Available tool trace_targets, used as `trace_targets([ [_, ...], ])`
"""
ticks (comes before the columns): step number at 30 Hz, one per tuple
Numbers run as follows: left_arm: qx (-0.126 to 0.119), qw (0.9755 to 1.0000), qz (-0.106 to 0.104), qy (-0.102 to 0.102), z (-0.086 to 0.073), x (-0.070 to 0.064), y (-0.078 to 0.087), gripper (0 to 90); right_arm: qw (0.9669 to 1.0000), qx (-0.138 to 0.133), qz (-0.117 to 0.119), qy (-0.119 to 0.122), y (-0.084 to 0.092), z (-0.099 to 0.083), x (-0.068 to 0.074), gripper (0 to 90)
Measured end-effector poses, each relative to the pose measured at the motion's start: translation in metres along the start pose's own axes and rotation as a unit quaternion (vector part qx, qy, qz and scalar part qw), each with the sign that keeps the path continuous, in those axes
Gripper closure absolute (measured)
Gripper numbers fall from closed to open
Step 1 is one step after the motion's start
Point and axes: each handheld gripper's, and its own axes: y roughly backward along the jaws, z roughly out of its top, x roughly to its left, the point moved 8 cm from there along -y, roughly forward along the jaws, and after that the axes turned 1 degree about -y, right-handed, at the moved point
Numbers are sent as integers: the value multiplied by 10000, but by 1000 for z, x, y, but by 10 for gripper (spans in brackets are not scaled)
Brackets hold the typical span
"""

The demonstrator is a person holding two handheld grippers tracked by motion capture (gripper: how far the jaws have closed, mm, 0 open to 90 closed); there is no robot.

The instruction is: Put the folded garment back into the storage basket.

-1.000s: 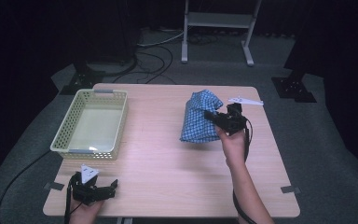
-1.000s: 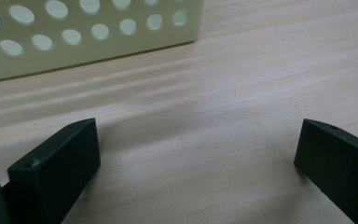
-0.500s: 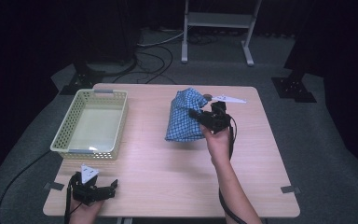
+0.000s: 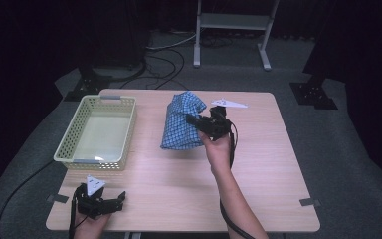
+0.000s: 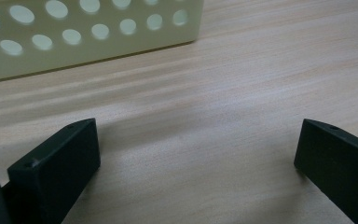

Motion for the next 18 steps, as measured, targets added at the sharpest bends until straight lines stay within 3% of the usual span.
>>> trace_targets([
  [18, -10, 10000, 1, 15, 0, 0, 0, 0, 9995, 62, 305, 92, -44, 1, 44, 748],
])
